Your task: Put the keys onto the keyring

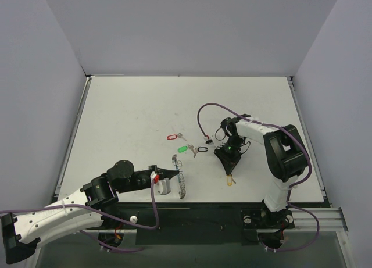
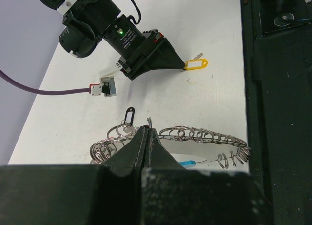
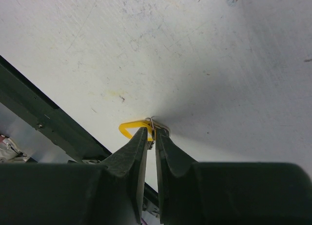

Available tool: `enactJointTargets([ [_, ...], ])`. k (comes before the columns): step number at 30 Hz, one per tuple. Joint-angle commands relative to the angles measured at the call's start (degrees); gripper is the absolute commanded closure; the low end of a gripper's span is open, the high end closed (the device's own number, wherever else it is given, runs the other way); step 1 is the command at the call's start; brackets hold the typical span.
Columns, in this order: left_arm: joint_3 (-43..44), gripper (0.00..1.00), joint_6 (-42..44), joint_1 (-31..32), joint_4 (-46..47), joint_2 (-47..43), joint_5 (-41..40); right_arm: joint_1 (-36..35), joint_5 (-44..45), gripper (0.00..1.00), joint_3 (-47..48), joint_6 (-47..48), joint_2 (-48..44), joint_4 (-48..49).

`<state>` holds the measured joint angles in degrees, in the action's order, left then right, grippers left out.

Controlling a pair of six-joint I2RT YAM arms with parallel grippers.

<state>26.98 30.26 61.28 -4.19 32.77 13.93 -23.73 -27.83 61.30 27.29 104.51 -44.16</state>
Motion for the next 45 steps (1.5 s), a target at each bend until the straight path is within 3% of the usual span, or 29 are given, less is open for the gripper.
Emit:
enactJointTargets([
  [1,1.3,1.00,-0.3,-0.4,2.3,-0.5,1.0,-0.6,0.4,0.91,1.1,0.8,0.1,-3.6],
  [7,1.3,1.00,-0.3,-0.4,2.3,-0.7,1.0,-0.7,0.2,1.00,1.3,1.0,0.2,-3.8],
  [19,1.1,1.00,-0.6,-0.4,2.8,-1.2,0.7,-0.5,-2.6,1.00,2.2,4.7,-4.5,-5.1],
  [23,0.4,1.00,-1.3,-0.7,5.8,-2.2,0.7,-1.0,-2.5,1.00,5.0,10.4,-9.2,-9.4],
  [26,0.4,1.00,-2.1,-1.6,8.0,-2.1,2.1,-1.0,-2.4,1.00,12.4,18.6,-11.7,-15.0],
  [34,2.3,1.00,-4.2,-6.8,12.4,-1.6,7.1,-0.6,-7.4,1.00,29.8,38.3,-13.8,-34.3],
  [39,2.5,1.00,-6.5,-11.6,18.7,0.7,13.1,-1.1,-13.2,1.00,34.4,44.2,-17.8,-35.6],
  [45,-1.5,1.00,-14.9,-19.6,32.8,2.8,22.4,-5.7,-15.1,1.00,34.9,42.0,-21.3,-30.9],
])
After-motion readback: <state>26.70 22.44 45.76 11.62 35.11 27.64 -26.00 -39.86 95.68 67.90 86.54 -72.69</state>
